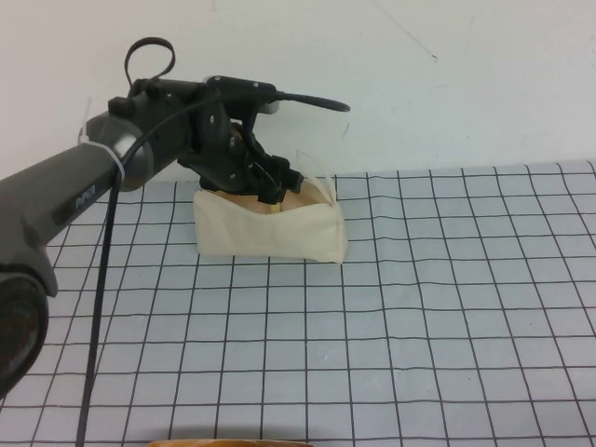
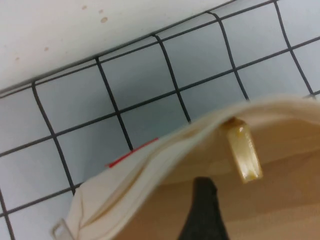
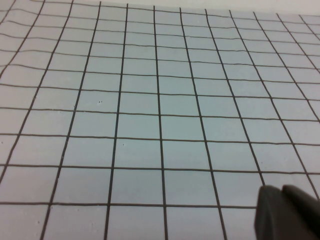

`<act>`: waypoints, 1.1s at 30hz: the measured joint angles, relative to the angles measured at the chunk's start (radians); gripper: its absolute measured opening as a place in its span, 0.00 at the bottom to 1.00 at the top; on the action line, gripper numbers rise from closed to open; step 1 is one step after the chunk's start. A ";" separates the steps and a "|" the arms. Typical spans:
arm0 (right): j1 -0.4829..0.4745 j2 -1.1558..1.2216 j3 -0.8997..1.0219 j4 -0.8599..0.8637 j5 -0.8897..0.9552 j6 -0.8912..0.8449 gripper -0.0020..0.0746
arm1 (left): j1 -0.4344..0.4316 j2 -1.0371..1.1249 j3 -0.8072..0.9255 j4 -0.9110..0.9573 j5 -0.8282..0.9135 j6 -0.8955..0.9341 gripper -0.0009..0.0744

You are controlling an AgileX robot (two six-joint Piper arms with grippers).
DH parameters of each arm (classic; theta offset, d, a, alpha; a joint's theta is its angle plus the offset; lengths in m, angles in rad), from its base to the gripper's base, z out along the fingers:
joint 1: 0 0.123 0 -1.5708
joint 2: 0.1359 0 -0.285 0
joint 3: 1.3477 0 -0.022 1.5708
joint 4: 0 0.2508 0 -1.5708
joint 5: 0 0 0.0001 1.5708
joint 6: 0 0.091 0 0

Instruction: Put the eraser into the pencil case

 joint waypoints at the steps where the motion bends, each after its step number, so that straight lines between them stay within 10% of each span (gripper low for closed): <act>1: 0.000 0.000 0.000 0.000 0.000 0.000 0.02 | 0.000 0.000 0.000 -0.001 0.007 0.000 0.63; 4: 0.000 0.000 0.000 0.000 0.000 0.000 0.02 | 0.000 -0.016 -0.005 0.005 0.064 0.000 0.60; 12: 0.000 0.000 0.000 0.000 0.000 0.000 0.02 | 0.000 -0.232 0.020 0.043 0.278 0.143 0.07; 33: 0.000 0.000 0.000 0.000 0.000 0.000 0.02 | 0.000 -1.534 1.115 -0.194 -0.158 0.179 0.01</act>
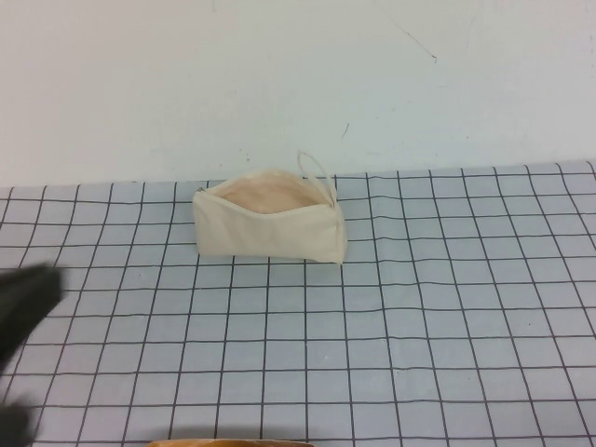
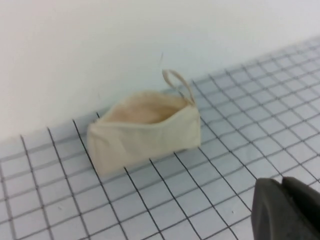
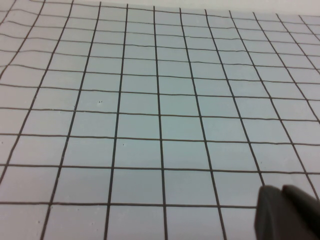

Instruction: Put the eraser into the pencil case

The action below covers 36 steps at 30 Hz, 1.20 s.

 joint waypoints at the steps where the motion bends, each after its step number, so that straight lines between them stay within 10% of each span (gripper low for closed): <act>1: 0.000 0.000 0.000 0.000 0.000 0.000 0.02 | 0.004 -0.064 0.035 0.023 0.000 -0.020 0.01; 9: 0.000 0.000 0.000 -0.002 0.000 0.000 0.02 | 0.020 -0.583 0.180 0.408 0.183 -0.462 0.01; 18: 0.000 0.000 0.000 -0.002 0.000 0.000 0.02 | 0.020 -0.640 0.218 0.443 0.351 -0.647 0.01; 36: 0.000 0.000 0.000 -0.002 0.000 0.000 0.02 | 0.109 -0.640 0.746 0.627 -0.335 -0.671 0.01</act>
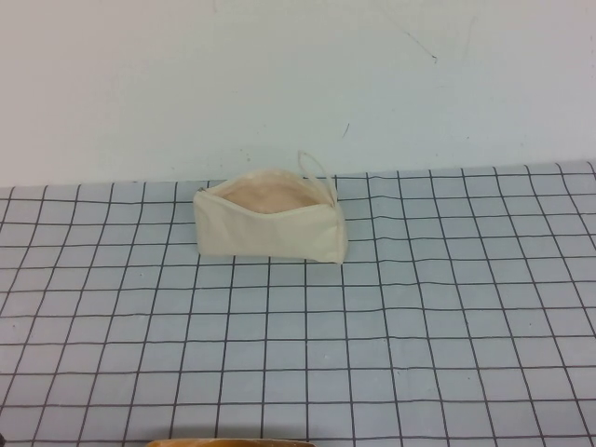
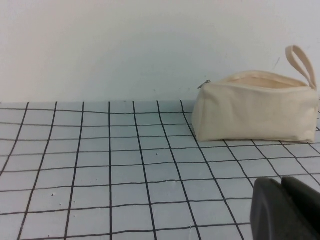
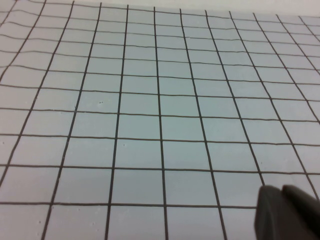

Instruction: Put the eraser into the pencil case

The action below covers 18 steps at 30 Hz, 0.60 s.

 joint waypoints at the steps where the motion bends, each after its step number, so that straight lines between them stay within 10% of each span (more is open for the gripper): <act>1: 0.000 0.000 0.000 0.000 0.000 0.000 0.02 | 0.022 0.000 0.019 -0.020 -0.033 -0.002 0.01; 18: 0.000 0.000 0.000 0.000 0.000 0.000 0.02 | 0.200 0.000 0.032 -0.348 0.145 0.408 0.01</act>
